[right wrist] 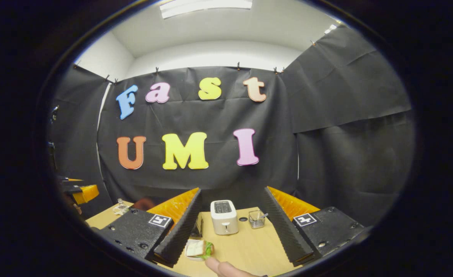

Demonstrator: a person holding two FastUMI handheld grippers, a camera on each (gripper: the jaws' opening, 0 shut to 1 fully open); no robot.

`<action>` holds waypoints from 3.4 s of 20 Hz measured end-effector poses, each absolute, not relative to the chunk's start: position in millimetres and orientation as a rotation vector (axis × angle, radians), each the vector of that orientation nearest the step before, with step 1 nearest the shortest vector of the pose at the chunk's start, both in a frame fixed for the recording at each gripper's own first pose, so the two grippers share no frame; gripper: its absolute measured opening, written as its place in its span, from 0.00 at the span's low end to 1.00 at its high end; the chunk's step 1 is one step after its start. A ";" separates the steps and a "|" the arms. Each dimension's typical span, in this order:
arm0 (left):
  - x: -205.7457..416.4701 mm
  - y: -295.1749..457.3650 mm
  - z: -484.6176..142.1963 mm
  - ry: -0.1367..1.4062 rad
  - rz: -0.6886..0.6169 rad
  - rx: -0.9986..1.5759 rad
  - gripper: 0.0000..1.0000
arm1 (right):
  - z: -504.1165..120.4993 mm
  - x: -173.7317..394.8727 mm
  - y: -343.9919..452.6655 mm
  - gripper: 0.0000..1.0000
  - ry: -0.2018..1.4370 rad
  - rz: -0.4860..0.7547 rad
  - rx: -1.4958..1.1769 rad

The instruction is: Open the electric oven with the left hand, put the food in, and close the electric oven.

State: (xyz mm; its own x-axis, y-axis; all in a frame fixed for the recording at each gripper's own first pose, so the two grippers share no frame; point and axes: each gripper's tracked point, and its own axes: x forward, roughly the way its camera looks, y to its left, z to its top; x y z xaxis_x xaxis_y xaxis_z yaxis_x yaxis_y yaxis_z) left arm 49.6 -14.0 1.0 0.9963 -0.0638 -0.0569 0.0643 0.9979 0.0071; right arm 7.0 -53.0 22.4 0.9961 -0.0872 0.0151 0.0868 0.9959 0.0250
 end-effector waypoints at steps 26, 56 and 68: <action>257.8 -66.8 -191.1 0.551 -0.082 0.027 0.94 | 16.4 43.1 -79.0 0.90 -0.029 0.015 0.019; 126.1 -63.0 -280.7 0.407 -0.079 0.015 0.97 | -30.3 50.9 -65.5 1.00 0.035 0.033 -0.026; 98.5 -66.5 -368.6 0.531 -0.065 -0.026 0.94 | -47.0 51.0 -55.7 0.90 0.074 0.068 -0.032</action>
